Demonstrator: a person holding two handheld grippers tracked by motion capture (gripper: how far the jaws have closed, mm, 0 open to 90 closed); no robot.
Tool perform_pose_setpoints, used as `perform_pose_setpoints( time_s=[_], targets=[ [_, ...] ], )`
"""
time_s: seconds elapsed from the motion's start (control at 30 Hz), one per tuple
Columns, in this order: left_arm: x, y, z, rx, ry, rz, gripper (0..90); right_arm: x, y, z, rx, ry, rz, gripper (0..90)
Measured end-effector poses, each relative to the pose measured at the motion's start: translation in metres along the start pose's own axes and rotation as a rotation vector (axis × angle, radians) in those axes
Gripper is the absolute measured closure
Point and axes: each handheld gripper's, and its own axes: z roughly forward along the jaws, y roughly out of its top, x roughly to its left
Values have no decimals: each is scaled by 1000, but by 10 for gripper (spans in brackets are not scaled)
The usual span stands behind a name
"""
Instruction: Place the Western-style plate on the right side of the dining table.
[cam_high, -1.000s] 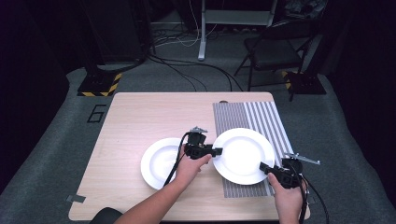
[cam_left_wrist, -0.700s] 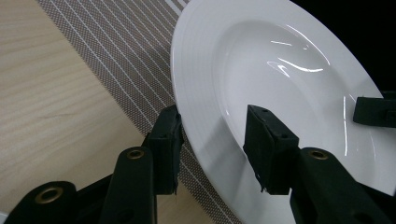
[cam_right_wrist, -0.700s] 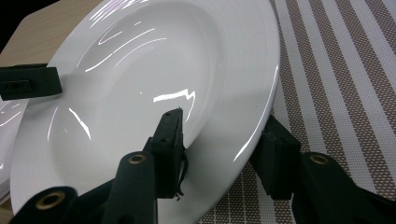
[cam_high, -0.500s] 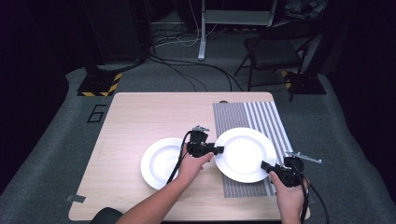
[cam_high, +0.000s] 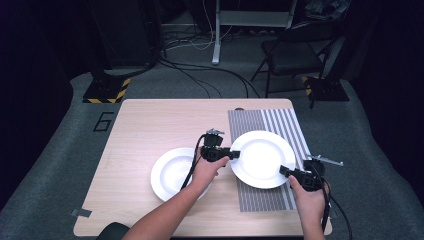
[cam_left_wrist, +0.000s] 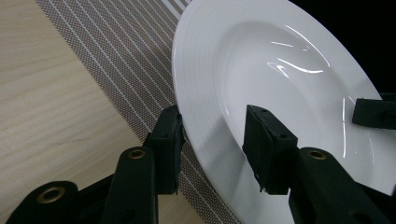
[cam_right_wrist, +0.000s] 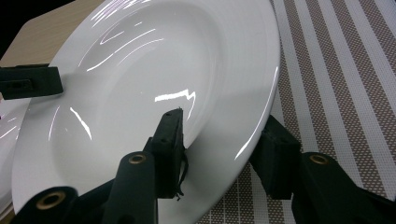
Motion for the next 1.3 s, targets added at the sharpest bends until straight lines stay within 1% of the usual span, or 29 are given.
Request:
perform_pose_setpoints(
  time_s=[0.07,0.1,0.23,0.33,0.43,0.47,0.6,0.63,0.73,0.77,0.8,0.83,0.93,0.97,1.0,1.1,1.17,1.3],
  targets=[
    [1,3,2,-3,4,2,575,-1,3,2,1,-1,-5,563],
    [1,6,4,-7,7,12,575,-3,6,4,0,0,-3,563],
    [2,10,7,-22,8,11,575,-5,11,6,-7,-4,0,564],
    [3,14,12,-19,10,14,576,-8,15,10,-13,-9,-10,564],
    [6,17,18,-18,10,8,575,-12,19,15,-7,-13,-6,563],
    [7,18,19,-14,8,8,575,-12,19,16,-1,-12,4,563],
    [9,21,24,-15,12,9,576,-15,22,19,-1,-13,1,563],
    [10,22,26,-22,18,2,581,-16,24,21,2,-17,5,562],
    [11,24,29,-27,14,0,584,-18,25,23,-5,-20,0,563],
    [11,25,30,-31,19,-2,584,-18,27,24,-7,-24,-1,564],
    [11,26,31,-27,23,8,583,-19,28,25,-9,-27,3,564],
    [11,27,34,-27,31,3,583,-19,29,26,-9,-32,3,564],
    [11,28,36,-21,32,-2,583,-20,31,27,-10,-39,6,564],
    [11,28,38,-19,35,-11,583,-20,33,28,-11,-42,4,564],
    [11,28,39,-15,36,-9,584,-20,34,28,-11,-46,10,566],
    [10,30,45,-16,51,-5,583,-21,37,30,-20,-62,8,566],
    [10,30,46,-14,51,-6,583,-22,37,30,-19,-63,10,567],
    [12,29,50,-9,56,-3,583,-22,38,32,-20,-82,-2,568]
  ],
)
